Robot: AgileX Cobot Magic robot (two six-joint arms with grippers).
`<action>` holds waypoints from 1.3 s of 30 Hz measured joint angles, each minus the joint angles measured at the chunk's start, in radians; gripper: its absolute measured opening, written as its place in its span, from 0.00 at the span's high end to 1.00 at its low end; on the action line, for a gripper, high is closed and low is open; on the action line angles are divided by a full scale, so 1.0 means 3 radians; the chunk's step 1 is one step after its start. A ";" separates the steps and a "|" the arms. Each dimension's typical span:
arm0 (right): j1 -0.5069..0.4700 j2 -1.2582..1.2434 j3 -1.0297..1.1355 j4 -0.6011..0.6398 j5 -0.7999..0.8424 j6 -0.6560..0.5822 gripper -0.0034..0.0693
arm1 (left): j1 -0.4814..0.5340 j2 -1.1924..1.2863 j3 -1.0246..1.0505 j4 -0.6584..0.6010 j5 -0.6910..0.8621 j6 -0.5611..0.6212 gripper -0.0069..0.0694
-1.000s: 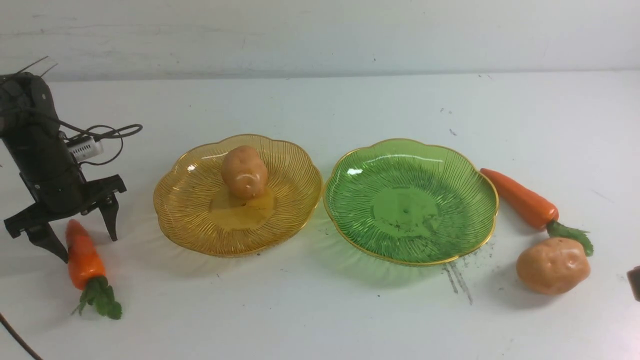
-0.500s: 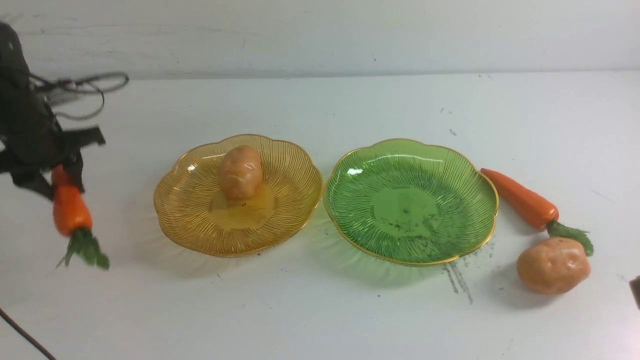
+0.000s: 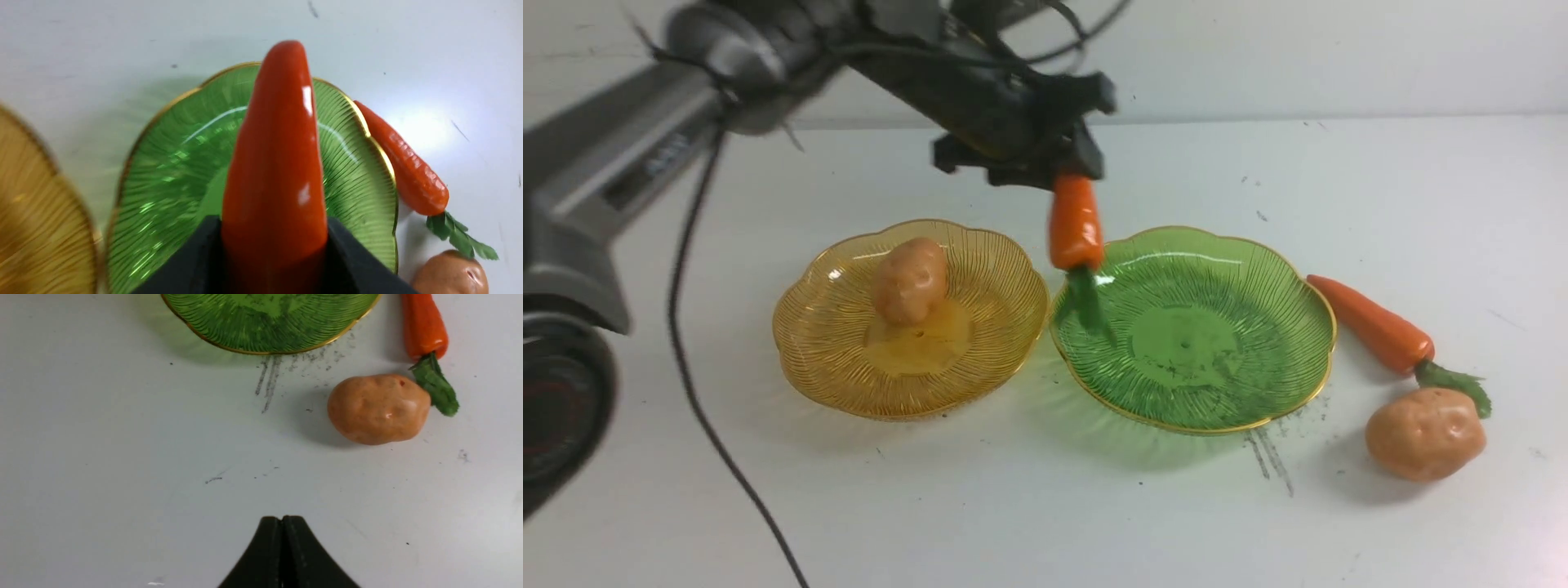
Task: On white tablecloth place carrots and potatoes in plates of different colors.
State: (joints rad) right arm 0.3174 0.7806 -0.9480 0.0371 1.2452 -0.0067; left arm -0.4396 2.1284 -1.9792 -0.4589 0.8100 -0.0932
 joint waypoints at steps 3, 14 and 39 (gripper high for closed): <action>0.0000 0.0000 0.0000 -0.0075 0.0024 0.0065 0.97 | -0.0193 0.0276 -0.0035 0.0000 -0.0308 0.0008 0.56; 0.0000 0.0004 0.0000 -0.0177 -0.0009 0.0107 0.97 | -0.0319 0.0843 -0.0230 -0.0010 -0.0304 -0.0147 0.19; -0.1622 0.2141 -0.1469 0.0788 0.0046 -0.1271 0.97 | 0.0005 -0.1481 0.0168 0.1136 0.1477 0.0266 0.91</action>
State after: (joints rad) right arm -0.1691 1.4229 -1.3888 0.2736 1.2591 -0.3882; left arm -0.4382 1.6842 -1.9289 -0.1181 1.2531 -0.0134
